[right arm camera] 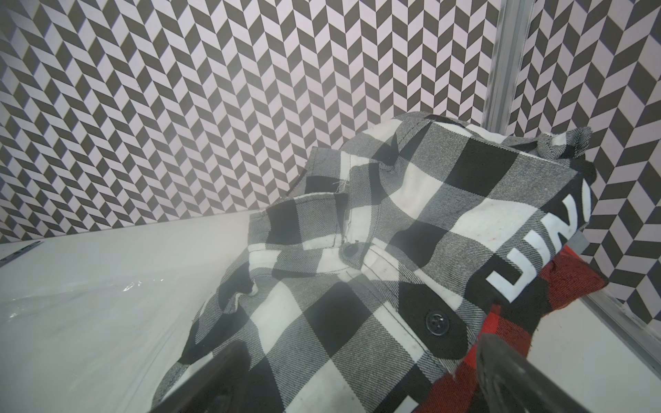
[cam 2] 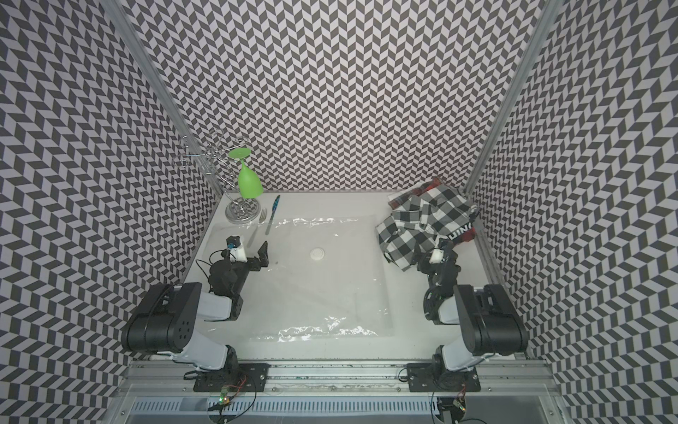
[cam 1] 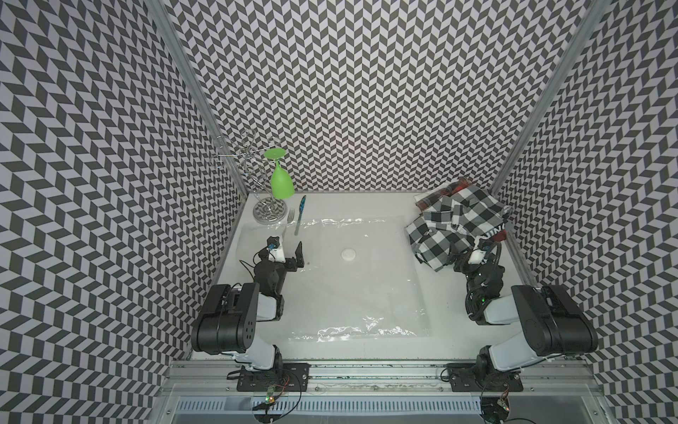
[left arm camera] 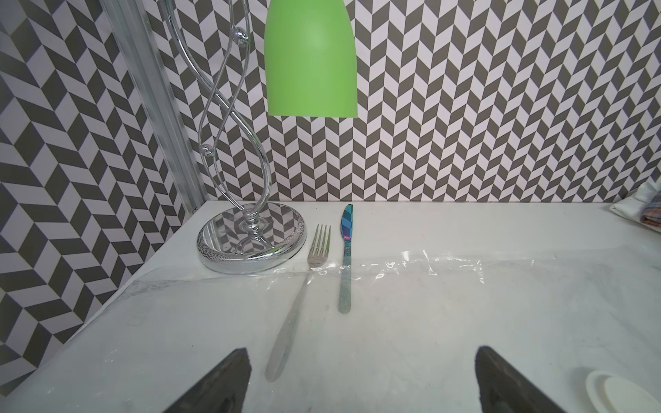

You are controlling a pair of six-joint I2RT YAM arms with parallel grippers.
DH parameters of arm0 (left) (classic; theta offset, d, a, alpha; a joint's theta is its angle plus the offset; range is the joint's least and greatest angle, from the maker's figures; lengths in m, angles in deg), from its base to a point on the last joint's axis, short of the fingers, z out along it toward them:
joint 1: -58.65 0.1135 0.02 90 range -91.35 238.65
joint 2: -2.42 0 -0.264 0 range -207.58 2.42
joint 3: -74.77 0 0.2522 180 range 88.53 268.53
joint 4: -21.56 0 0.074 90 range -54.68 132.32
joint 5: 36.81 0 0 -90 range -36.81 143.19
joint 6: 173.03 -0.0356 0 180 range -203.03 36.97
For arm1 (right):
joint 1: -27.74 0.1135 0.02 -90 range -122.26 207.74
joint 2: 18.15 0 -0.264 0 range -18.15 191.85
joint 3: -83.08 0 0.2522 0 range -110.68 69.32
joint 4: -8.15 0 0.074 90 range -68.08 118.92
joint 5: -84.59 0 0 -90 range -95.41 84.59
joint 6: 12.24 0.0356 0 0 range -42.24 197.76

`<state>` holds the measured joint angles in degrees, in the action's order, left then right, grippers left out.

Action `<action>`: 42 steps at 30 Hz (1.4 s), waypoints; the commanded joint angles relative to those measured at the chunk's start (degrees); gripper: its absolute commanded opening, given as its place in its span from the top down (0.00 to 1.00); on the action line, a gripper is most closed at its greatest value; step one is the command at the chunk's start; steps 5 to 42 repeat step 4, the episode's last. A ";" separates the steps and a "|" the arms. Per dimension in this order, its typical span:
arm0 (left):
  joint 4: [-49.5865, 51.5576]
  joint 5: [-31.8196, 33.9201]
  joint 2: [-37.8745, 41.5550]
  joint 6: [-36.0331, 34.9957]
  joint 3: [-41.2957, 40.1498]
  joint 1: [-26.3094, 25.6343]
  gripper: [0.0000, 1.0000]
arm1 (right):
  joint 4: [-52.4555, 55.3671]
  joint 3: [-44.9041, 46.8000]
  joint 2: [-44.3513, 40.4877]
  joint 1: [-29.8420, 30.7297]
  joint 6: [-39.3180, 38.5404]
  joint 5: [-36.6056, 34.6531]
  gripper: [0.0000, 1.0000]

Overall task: Take the shirt out of the vacuum bag
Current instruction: Reset both arms

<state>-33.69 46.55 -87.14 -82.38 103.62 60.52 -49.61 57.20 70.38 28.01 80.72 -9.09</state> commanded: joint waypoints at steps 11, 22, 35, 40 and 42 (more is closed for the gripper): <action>-1.74 0.78 0.53 -0.84 0.06 -0.28 0.01 | -1.37 -2.10 -0.44 1.22 -1.78 -2.18 0.00; -1.74 0.78 0.53 -0.84 0.06 -0.28 0.01 | -1.37 -2.10 -0.44 1.22 -1.78 -2.18 0.00; -1.74 0.78 0.53 -0.84 0.06 -0.28 0.01 | -1.37 -2.10 -0.44 1.22 -1.78 -2.18 0.00; -1.74 0.78 0.53 -0.84 0.06 -0.28 0.01 | -1.37 -2.10 -0.44 1.22 -1.78 -2.18 0.00; -1.74 0.78 0.53 -0.84 0.06 -0.28 0.01 | -1.37 -2.10 -0.44 1.22 -1.78 -2.18 0.00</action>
